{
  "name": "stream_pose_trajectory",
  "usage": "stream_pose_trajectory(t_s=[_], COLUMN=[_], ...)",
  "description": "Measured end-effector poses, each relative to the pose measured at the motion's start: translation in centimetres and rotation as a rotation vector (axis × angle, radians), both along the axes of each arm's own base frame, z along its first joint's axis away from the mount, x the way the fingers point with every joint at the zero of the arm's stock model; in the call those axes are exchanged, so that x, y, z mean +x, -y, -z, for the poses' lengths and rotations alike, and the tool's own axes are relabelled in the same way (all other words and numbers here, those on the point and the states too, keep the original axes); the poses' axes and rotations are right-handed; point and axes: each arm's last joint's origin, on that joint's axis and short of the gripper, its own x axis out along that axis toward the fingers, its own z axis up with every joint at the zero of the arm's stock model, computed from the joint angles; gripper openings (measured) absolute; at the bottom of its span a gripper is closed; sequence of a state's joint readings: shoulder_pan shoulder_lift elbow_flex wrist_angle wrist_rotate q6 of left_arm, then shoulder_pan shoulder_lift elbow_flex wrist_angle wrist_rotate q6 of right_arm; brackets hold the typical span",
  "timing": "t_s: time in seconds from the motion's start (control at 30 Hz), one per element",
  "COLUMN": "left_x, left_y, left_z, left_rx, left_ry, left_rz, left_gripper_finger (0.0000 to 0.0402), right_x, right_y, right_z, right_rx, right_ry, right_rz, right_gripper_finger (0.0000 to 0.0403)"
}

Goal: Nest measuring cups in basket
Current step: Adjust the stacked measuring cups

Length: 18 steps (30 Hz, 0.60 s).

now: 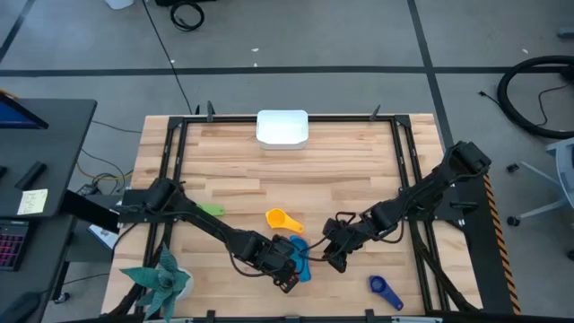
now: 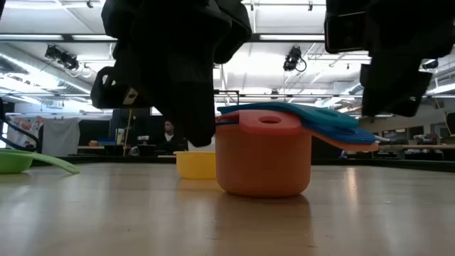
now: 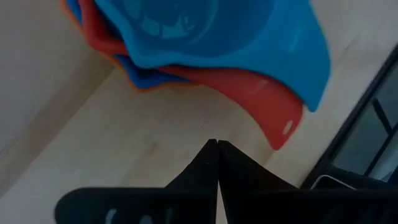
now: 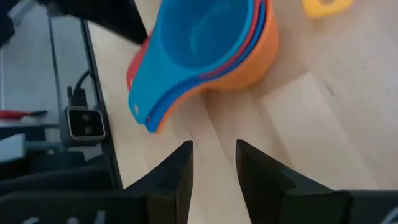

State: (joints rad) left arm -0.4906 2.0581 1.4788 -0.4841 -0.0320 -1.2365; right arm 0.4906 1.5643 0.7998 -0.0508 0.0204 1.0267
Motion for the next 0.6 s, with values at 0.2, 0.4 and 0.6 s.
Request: stream_pose_trajectory(t_s=[0.2,0.4,0.6], left_x=[0.4,1.2,1.6], left_y=[0.0,-0.1,-0.7], left_z=[0.7,1.1,1.1], left_rx=[-0.016,-0.031,-0.024], left_ry=[-0.002,0.047,0.063], left_rz=[0.031,0.042,0.052], left_gripper_finger=[0.0011,0.0011,0.0011], right_x=[1.2,2.4,3.3], right_y=[-0.4,-0.5,-0.6], right_z=[2.6,5.5,5.9], right_rx=[0.025,0.091,0.169], right_ry=[-0.034,-0.076,-0.031], right_rz=[-0.03,-0.083,-0.124], right_gripper_finger=[0.0124,0.0124,0.0121])
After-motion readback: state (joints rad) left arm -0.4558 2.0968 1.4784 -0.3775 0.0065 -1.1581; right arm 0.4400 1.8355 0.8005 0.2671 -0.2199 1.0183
